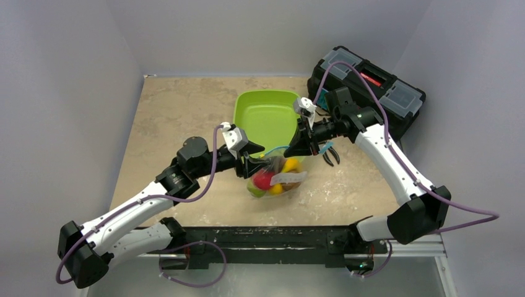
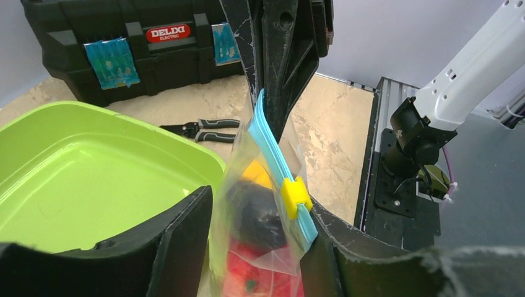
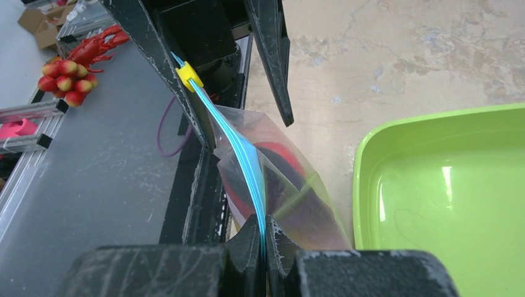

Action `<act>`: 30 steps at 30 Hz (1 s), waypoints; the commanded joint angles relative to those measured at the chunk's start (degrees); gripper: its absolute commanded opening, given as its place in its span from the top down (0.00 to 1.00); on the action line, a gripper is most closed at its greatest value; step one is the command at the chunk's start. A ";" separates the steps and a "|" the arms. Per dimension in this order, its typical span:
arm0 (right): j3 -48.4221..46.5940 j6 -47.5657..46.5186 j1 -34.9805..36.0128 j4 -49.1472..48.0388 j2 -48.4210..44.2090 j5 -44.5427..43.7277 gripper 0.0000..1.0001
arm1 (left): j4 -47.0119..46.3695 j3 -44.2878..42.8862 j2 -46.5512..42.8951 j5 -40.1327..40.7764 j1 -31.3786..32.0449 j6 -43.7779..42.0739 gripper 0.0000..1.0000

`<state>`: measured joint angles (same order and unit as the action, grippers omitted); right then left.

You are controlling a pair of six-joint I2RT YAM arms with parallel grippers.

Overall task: Open the zip-top bag and remove the fake food
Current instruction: Pick up the zipper food storage bag at the center of the board.

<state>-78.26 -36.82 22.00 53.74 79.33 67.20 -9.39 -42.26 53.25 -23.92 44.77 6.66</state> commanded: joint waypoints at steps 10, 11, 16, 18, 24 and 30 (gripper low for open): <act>-0.05 1.02 -0.23 -1.97 -1.55 4.25 1.00 | -4.06 2.32 -1.21 -0.03 0.26 1.69 0.56; -0.05 1.04 -0.20 -1.97 -1.55 4.26 1.00 | -3.99 2.21 -1.07 -0.20 0.28 1.68 0.58; 0.27 0.96 -0.22 -1.88 -1.70 3.57 1.00 | -4.67 1.89 -0.78 -0.49 0.23 1.91 0.71; 0.38 0.81 -0.26 -1.84 -1.72 3.43 1.00 | -4.55 1.68 -0.76 -0.96 0.25 1.60 0.89; 0.60 -3.22 0.57 0.72 -2.05 -0.22 0.99 | -0.63 -1.25 -1.46 -1.97 0.20 2.08 1.00; -6.92 -7.24 1.37 6.92 0.31 4.76 0.40 | 7.89 -10.14 4.23 -6.91 0.16 3.53 1.00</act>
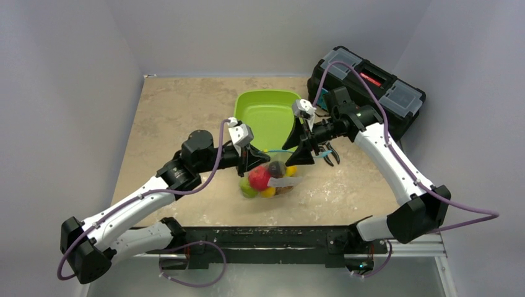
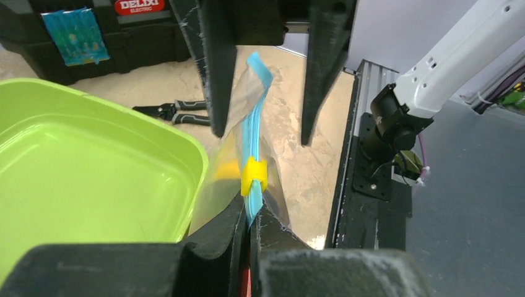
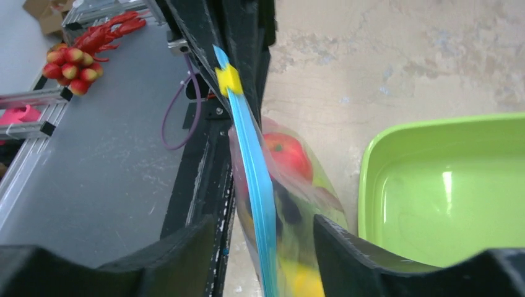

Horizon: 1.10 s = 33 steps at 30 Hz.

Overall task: Open the zip-top bag and remove the fake food
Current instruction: Pick up the zipper food storage bag at the center of the board, then unzip the zipper food storage bag at the center of the board.

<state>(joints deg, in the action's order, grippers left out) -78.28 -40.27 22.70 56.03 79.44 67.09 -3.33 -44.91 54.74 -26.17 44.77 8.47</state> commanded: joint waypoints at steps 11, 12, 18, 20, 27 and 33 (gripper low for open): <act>-13.69 -0.31 4.09 3.91 3.11 6.74 0.48 | 5.51 -12.18 7.15 -5.50 0.18 4.84 1.00; -13.57 0.27 4.44 3.31 3.13 6.08 0.50 | 5.53 -12.33 7.29 -5.21 0.18 5.19 1.00; -13.20 1.84 6.75 1.36 3.33 2.59 0.57 | 6.35 -12.97 7.68 -4.76 0.16 6.14 1.00; -13.41 2.29 7.11 0.86 3.52 2.13 0.59 | 6.49 -12.93 7.83 -4.76 0.22 6.33 1.00; -14.12 3.11 7.94 -0.22 4.48 0.04 0.73 | 6.02 -12.95 8.28 -4.96 0.18 6.87 1.00; -13.96 4.26 7.90 -1.37 4.59 -1.41 0.94 | 5.86 -12.44 8.15 -5.15 0.15 6.55 1.00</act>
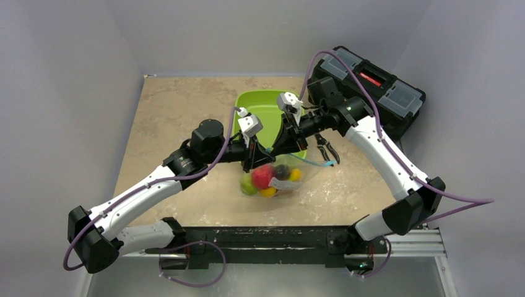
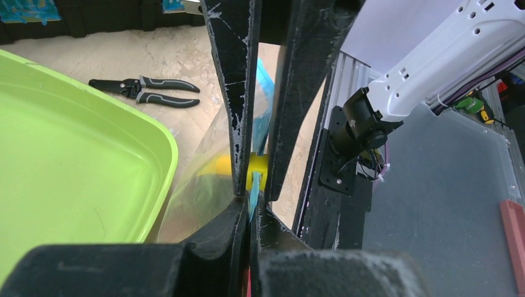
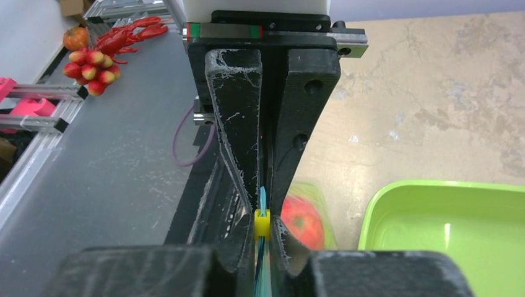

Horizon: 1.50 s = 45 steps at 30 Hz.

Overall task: Open the zip-top bag and remove the fake food
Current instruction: Unzip the zipper food storage bag at the center of the board.

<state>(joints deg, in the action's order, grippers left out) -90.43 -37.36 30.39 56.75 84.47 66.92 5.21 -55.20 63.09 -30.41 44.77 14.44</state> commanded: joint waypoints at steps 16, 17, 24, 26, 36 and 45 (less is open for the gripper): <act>0.62 2.38 0.24 -3.75 -0.97 -4.61 1.00 | -2.46 2.24 -5.47 2.96 -0.52 -2.04 1.00; 0.67 2.43 0.22 -3.69 -1.05 -4.82 1.00 | -2.36 2.33 -5.58 3.09 -0.56 -2.02 1.00; 1.51 2.82 0.28 -3.93 -1.41 -5.18 1.00 | -2.32 2.93 -6.37 3.85 -0.87 -2.26 1.00; 1.76 3.07 0.28 -4.13 -1.49 -5.12 1.00 | -2.11 3.12 -6.70 4.04 -0.97 -2.37 1.00; 2.09 3.24 0.26 -3.94 -1.60 -3.12 1.00 | -8.67 5.86 -7.64 2.50 -1.40 0.61 0.86; 2.18 3.11 0.28 -3.67 -1.74 -2.08 1.00 | -8.89 6.33 -5.45 -1.71 -1.37 -1.86 0.39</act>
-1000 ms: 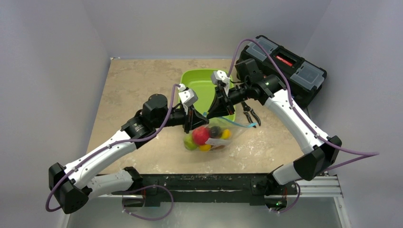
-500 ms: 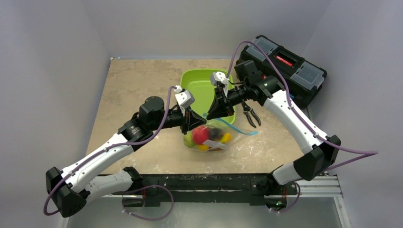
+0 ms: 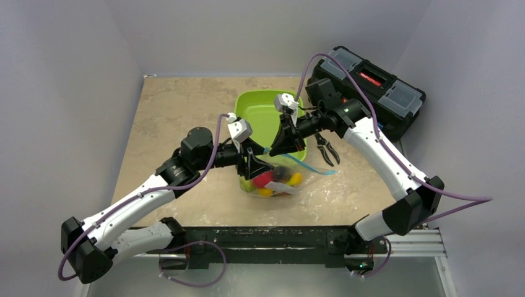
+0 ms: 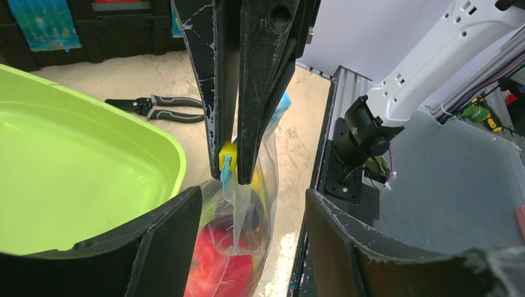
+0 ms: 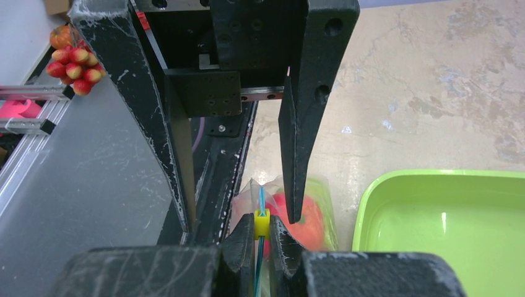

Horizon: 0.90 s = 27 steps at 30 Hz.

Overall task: Open the zip-top bag and remove the fake food
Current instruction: Unzip the zipper food storage bag at the center of the board.

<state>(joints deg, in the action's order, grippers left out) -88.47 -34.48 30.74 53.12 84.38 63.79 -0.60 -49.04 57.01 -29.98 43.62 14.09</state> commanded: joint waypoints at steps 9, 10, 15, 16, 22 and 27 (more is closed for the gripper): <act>0.45 0.03 -0.08 0.23 -1.59 2.01 1.00 | -3.43 -1.29 4.16 -2.85 -0.20 -2.89 0.54; 0.48 -0.01 -0.07 0.23 -1.59 2.11 1.00 | -3.41 -1.53 4.31 -2.74 -0.14 -3.04 0.56; 0.32 0.02 -0.10 0.36 -1.41 2.22 1.00 | -1.09 -2.76 4.96 -2.68 -0.20 -4.41 1.00; 0.52 0.03 -0.08 0.40 -1.41 2.22 1.00 | -1.63 -2.37 4.46 -2.23 -0.20 -4.23 1.00; 0.65 0.44 -0.07 0.08 -1.67 1.41 0.85 | -2.10 -0.49 1.87 0.21 -0.19 -3.66 1.00; -0.72 0.46 -0.07 0.64 -1.12 2.37 0.79 | -1.76 -0.93 2.36 0.01 -0.20 -3.28 1.00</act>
<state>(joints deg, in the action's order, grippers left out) -87.83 -34.39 30.74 53.21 84.36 64.18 -0.49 -49.10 60.40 -30.24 43.62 11.07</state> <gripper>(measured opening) 0.204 0.003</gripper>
